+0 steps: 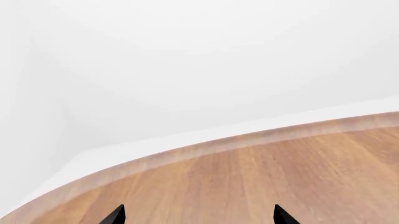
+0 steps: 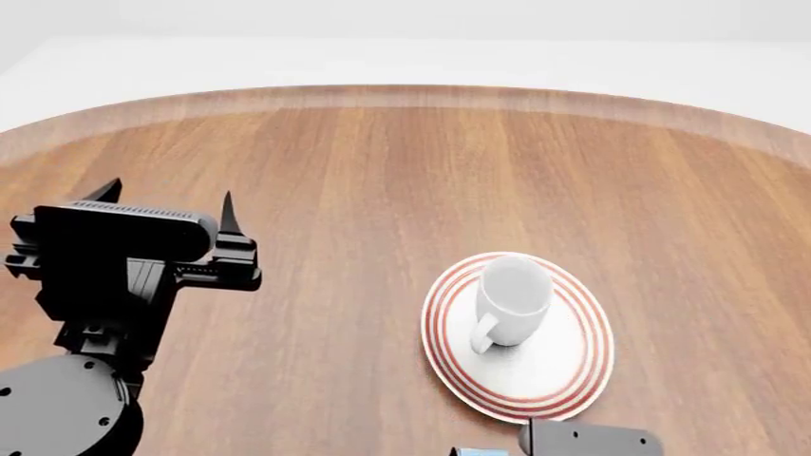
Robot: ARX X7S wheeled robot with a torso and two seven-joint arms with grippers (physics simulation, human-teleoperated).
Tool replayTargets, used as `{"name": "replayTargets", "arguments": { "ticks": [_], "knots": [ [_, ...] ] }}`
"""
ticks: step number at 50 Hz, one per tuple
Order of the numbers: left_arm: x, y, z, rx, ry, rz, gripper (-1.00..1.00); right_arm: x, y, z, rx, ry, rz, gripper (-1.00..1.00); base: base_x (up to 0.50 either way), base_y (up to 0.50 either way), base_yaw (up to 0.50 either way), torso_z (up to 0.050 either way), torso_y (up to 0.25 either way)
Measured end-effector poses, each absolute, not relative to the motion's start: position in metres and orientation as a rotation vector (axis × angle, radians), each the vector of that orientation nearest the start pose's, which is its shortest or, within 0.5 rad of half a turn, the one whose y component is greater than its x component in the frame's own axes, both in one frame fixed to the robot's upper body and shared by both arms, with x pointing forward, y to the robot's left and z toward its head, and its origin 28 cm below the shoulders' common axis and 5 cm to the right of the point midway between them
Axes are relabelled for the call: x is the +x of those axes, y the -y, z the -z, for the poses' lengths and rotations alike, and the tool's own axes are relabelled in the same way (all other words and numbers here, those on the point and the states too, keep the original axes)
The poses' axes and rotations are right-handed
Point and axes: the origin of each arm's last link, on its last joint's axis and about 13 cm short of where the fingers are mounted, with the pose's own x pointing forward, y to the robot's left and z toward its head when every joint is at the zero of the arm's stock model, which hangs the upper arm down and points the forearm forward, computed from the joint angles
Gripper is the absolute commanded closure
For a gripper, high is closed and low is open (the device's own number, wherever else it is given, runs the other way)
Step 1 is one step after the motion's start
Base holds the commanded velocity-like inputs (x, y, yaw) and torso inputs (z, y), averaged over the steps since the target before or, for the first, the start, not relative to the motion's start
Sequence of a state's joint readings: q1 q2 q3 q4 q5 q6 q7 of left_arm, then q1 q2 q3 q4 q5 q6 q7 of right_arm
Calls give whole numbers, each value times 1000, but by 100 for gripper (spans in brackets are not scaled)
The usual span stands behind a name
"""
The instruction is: Pick up the white mug and put it on the plate, and put the chocolate pudding to the right of the plate.
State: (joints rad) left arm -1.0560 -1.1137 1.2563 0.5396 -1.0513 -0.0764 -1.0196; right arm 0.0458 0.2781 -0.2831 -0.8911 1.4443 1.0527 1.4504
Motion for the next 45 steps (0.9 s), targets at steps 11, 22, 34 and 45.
{"name": "replayTargets", "arguments": {
  "ticks": [11,22,34,45],
  "knots": [
    [225,-253,-194,210,152,-63,-100,104,36,-133,130,-645,14,-100,0,0,0,0,0],
    [225,-253,-192,204,146,-66,-100,103,35,-126,115,-667,12,-100,0,0,0,0,0],
    [225,-254,-190,199,141,-68,-100,99,33,-120,95,-686,-11,-100,0,0,0,0,0],
    [225,-254,-189,196,137,-69,-100,97,33,-116,87,-702,-18,-100,0,0,0,0,0]
  ]
}}
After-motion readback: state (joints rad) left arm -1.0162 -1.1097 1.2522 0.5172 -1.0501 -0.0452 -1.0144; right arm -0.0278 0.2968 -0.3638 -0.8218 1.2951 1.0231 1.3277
